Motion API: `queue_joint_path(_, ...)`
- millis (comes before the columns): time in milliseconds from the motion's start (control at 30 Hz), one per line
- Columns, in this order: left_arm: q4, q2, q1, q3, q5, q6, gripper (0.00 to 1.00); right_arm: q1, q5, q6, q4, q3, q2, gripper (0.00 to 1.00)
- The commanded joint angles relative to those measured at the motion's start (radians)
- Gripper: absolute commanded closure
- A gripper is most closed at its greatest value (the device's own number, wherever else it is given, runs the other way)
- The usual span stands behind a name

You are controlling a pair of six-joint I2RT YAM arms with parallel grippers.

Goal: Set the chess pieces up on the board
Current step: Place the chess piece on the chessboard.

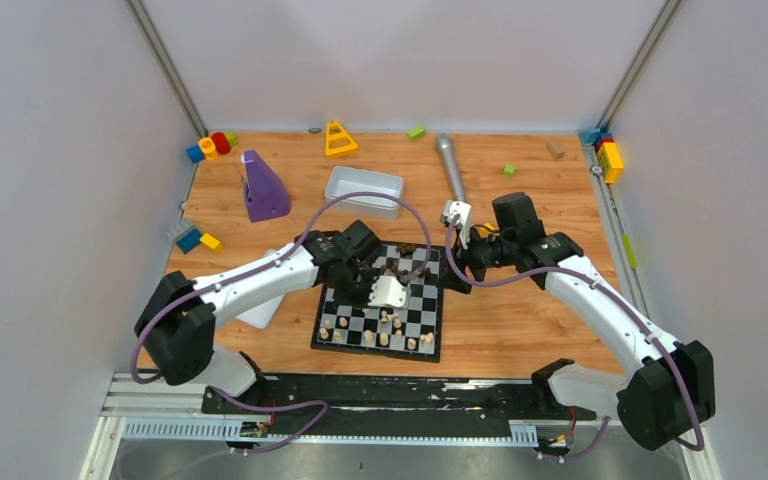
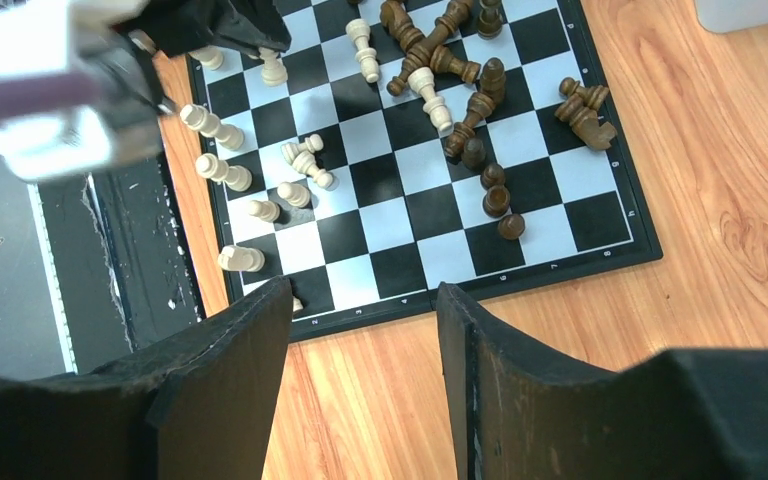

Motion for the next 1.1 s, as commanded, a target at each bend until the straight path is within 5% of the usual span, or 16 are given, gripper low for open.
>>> queue_joint_path(0, -0.072, 0.078, -0.048, 0.071, -0.145, -0.121, 1.0, -0.014, -0.006, 0.006, 0.047, -0.008, -0.026, 0.44)
queue_joint_path(700, -0.122, 0.173, -0.129, 0.091, -0.215, -0.233, 1.0, -0.024, -0.008, -0.005, 0.045, -0.019, -0.007, 0.45)
queue_joint_path(1067, -0.128, 0.196, -0.137, 0.097, -0.208, -0.25, 0.89, -0.024, -0.008, -0.011, 0.039, -0.017, 0.006, 0.45)
